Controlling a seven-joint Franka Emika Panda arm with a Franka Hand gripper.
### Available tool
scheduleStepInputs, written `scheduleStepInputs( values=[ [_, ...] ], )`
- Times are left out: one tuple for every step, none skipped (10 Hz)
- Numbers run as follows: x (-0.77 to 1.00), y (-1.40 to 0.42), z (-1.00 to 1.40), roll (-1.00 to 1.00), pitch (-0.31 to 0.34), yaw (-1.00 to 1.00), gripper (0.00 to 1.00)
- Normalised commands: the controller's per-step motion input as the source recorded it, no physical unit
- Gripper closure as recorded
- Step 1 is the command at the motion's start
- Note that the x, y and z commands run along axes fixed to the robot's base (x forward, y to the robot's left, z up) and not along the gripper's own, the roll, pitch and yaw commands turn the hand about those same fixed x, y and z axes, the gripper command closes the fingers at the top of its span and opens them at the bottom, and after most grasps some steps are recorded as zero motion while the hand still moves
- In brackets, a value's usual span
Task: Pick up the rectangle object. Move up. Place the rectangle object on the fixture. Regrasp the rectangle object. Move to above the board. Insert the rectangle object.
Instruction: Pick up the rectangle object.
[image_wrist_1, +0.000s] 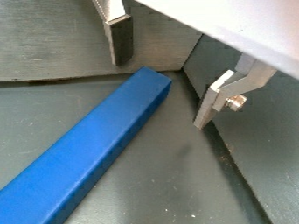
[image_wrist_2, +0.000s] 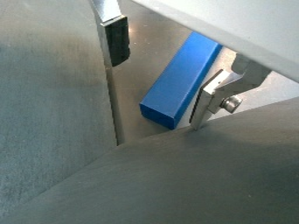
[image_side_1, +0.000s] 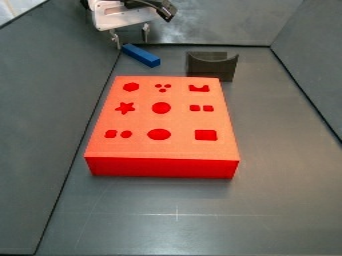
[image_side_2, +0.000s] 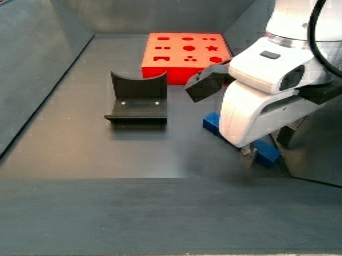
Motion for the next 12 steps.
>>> scheduleStepInputs(
  values=[
    [0.00, 0.00, -0.18, -0.05, -0.079, -0.06, 0.00],
    [0.17, 0.00, -0.40, -0.03, -0.060, -0.11, 0.00],
    [0.34, 0.00, -0.56, -0.06, -0.036, -0.05, 0.00],
    [0.25, -0.05, -0.53, -0.02, 0.000, 0.00, 0.00],
    [0.27, 0.00, -0.71, -0.06, 0.000, 0.00, 0.00],
    [0.15, 0.00, -1.00, -0.05, -0.059, 0.00, 0.00],
    [0.08, -0.03, -1.00, 0.00, -0.096, 0.00, 0.00],
    [0.02, -0.05, -1.00, 0.00, -0.107, 0.00, 0.00],
    [-0.10, -0.05, -0.69, 0.00, -0.203, 0.00, 0.00],
    [-0.19, 0.00, -0.14, -0.02, -0.103, 0.00, 0.00],
    [-0.20, 0.03, -0.11, -0.06, -0.109, 0.00, 0.00],
    [-0.20, 0.13, -0.11, -0.11, -0.139, 0.00, 0.00]
  ],
)
